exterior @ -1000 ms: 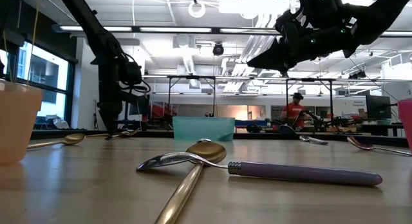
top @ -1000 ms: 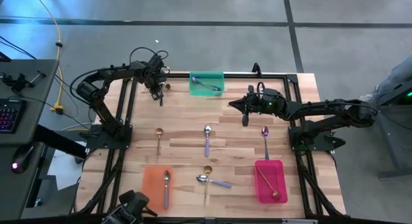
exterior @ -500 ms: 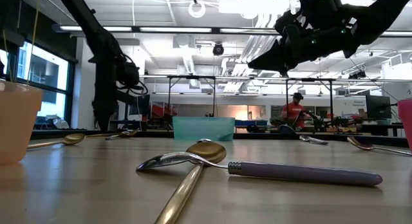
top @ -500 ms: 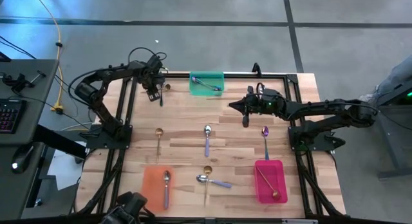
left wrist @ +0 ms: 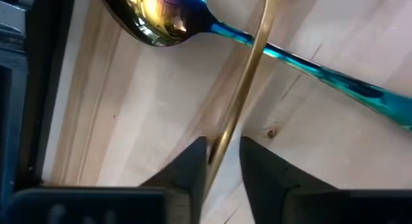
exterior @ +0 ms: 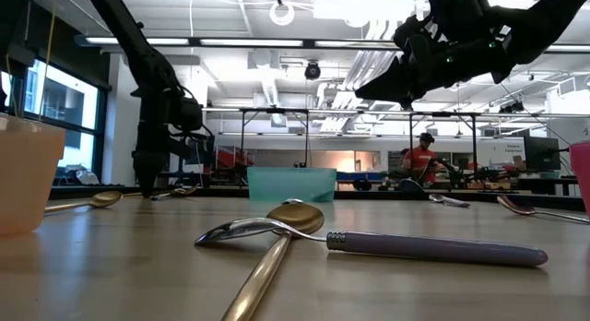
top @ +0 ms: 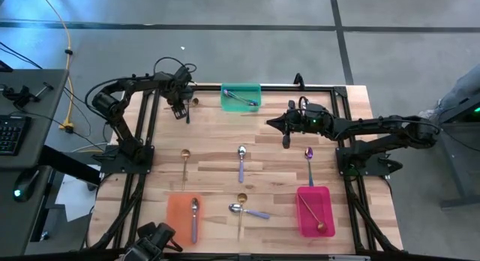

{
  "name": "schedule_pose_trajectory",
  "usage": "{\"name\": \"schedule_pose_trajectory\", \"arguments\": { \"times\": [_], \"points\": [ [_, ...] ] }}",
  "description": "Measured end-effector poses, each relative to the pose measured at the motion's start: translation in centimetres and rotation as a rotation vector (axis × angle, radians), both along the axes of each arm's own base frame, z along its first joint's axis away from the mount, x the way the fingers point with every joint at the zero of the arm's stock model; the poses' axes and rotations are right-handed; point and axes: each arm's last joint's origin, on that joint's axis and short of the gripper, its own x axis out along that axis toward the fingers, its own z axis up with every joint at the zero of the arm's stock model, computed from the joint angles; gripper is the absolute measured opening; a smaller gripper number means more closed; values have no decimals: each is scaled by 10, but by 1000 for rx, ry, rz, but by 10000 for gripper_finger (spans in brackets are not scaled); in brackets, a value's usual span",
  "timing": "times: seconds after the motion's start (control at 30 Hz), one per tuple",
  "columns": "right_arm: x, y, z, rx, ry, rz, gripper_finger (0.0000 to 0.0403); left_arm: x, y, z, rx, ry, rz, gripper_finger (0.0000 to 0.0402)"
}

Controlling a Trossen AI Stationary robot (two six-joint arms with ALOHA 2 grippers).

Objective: Sort silverware by color (type)
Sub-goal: Put the yellow spoon into the red bin

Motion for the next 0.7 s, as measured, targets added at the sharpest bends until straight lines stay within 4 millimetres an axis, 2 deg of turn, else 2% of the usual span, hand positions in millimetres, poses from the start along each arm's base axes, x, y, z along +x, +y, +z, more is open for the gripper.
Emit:
{"name": "schedule_pose_trajectory", "arguments": {
  "times": [0.17,0.33,0.47,0.57,0.7],
  "points": [
    [0,0,0,0,0,0,0,0,1,8,60,-19,7,15],
    [0,0,0,1,0,0,0,-5,0,20,100,-1,44,11],
    [0,0,0,4,0,-1,0,-10,-7,39,137,-30,100,6],
    [0,0,0,12,1,-3,0,-15,-19,60,181,-90,148,5],
    [0,0,0,52,-6,-9,0,-18,-49,82,177,-328,170,5]
  ]
}}
